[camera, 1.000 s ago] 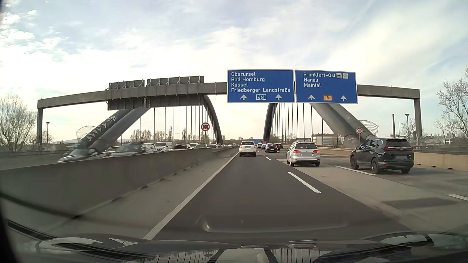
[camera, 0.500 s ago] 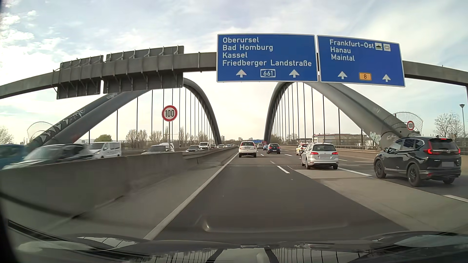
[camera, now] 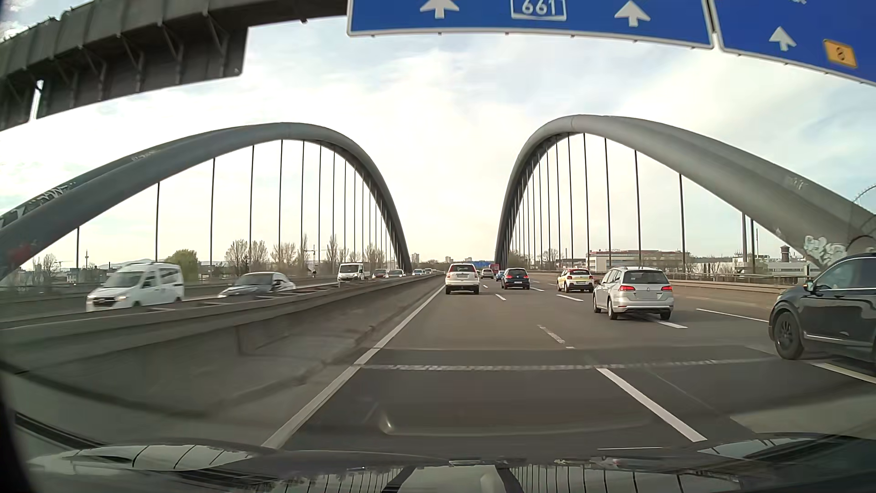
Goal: Follow the waypoints while adhering to traffic rules and regulations
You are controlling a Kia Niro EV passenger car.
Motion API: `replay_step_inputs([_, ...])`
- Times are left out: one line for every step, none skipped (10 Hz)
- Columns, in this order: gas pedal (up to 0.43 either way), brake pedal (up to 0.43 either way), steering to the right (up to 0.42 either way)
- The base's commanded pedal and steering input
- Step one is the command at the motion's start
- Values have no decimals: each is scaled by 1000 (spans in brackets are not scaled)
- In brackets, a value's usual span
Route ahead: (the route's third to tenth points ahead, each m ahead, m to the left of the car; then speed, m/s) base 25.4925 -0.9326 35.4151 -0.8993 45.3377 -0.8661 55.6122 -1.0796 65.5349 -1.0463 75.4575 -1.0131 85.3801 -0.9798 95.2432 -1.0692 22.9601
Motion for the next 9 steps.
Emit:
replay_step_inputs([59,0,-1])
replay_step_inputs([59,0,-1])
replay_step_inputs([59,0,-1])
replay_step_inputs([59,0,-1])
replay_step_inputs([59,0,-1])
replay_step_inputs([59,0,-1])
replay_step_inputs([59,0,-1])
replay_step_inputs([87,0,-1])
replay_step_inputs([98,0,-2])
